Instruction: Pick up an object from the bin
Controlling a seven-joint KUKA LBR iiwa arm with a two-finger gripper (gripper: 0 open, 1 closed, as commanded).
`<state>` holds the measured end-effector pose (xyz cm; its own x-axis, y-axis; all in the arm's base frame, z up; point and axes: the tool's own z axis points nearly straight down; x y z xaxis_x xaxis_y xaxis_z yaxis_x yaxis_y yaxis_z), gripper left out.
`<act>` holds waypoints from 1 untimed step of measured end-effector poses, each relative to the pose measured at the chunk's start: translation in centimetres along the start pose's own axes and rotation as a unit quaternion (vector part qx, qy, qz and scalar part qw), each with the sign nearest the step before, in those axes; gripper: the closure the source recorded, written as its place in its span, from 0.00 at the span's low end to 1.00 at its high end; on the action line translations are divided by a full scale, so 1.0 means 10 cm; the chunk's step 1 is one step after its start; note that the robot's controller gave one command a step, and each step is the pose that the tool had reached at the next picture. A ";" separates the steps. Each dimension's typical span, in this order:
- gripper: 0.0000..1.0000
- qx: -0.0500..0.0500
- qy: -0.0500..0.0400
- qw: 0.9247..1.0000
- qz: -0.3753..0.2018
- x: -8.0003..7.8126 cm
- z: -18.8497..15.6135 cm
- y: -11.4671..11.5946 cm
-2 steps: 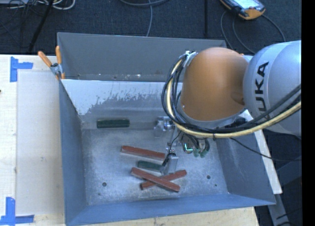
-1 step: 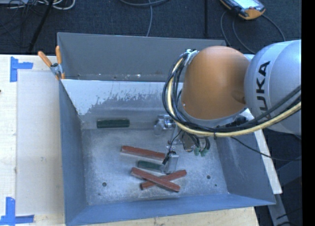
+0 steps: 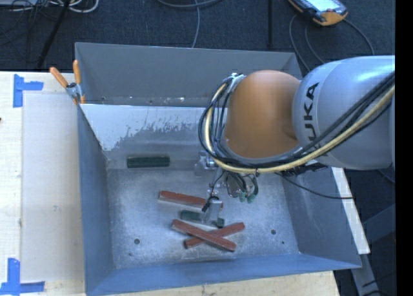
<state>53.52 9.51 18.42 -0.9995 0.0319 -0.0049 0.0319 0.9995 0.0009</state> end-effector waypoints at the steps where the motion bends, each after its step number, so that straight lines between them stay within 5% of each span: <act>1: 0.00 0.000 0.000 1.000 0.015 -0.39 0.82 -0.01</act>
Offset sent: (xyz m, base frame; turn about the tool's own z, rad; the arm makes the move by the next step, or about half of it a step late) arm 0.0482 -0.0070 -0.1142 0.0800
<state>57.51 9.31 10.24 -0.9981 0.0610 -0.0044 0.0610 0.9981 0.0014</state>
